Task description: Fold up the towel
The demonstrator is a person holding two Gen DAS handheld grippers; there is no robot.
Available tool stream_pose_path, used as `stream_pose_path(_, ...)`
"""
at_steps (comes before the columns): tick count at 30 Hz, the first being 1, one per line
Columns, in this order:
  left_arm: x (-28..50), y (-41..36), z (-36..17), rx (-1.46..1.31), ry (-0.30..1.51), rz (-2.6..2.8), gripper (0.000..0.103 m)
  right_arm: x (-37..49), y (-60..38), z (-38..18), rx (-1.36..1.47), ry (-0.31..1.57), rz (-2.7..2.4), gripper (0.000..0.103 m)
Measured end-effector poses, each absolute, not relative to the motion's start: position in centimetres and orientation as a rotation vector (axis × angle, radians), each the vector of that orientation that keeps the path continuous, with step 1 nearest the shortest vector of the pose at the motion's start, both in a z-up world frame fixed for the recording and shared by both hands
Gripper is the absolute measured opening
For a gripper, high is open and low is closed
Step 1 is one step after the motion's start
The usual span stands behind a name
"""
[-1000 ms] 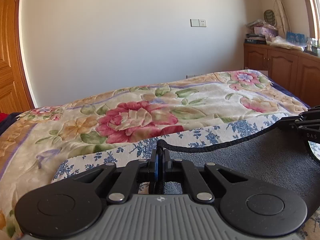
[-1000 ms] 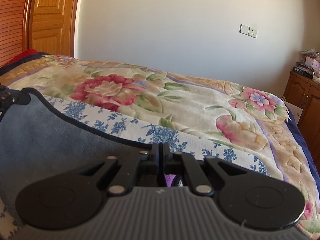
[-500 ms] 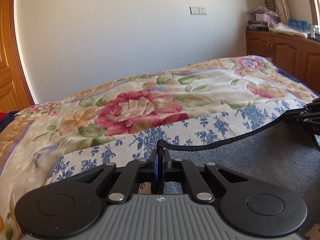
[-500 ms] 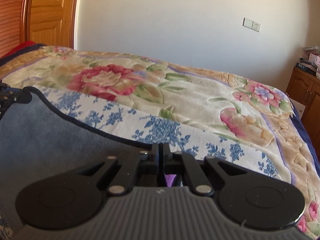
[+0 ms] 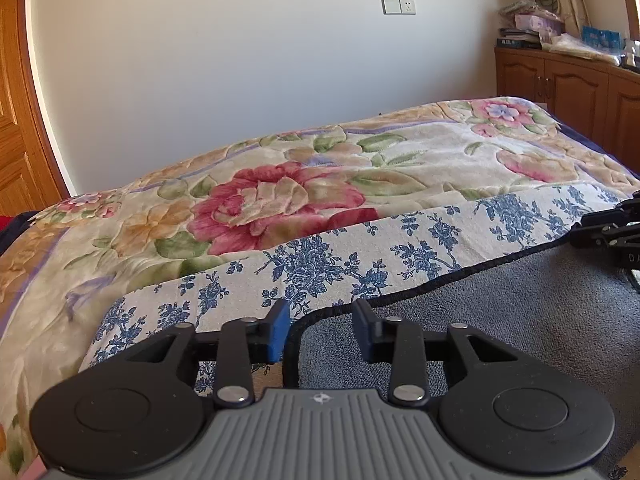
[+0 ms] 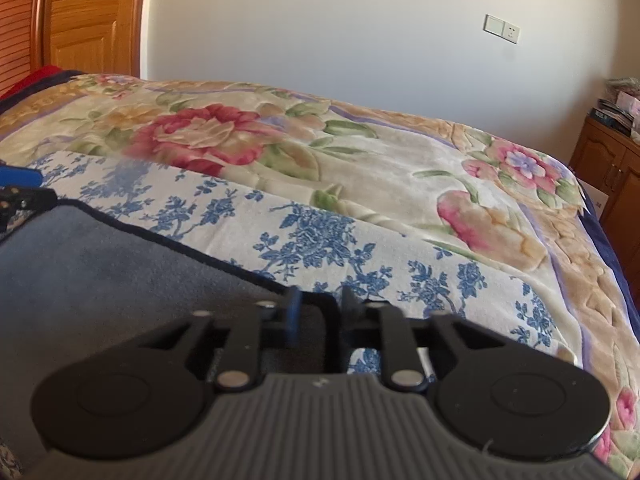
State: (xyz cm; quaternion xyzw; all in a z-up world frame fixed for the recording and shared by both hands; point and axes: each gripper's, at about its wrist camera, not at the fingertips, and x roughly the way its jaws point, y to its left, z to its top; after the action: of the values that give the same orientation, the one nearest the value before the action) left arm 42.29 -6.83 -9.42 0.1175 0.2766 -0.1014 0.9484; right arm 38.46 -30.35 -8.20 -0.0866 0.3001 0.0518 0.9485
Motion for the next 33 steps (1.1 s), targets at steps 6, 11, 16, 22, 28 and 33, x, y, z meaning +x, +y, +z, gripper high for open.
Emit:
stream_pose_path(6,41.4,-7.0,-8.7,0.227,0.557,-0.220,0.058,37.5,-30.8,-7.3,-0.144,0.609,0.107,0.043)
stream_pose_path(11,40.2,-7.2,-7.2,0.217,0.540,-0.224,0.072,36.2,-30.7,-6.0,-0.125,0.599,0.117,0.050)
stream_pose_path(16,38.8,-7.1,-5.6,0.201,0.531,-0.230,0.080,34.5,-30.2,-4.4,-0.116,0.586,0.124,0.054)
stream_pose_path(22,37.0,-7.2,-3.4,0.190,0.527,-0.229,0.084,32.6,-29.7,-2.5,-0.091,0.566,0.131,0.060)
stream_pose_path(28,34.7,-7.2,-1.0,0.207,0.505,-0.230,0.087,30.6,-29.0,-0.7,-0.094,0.549,0.149,0.062)
stream_pose_path(33,32.8,-7.1,1.0,0.205,0.489,-0.229,0.088,29.0,-28.7,1.0,-0.097,0.533,0.156,0.063)
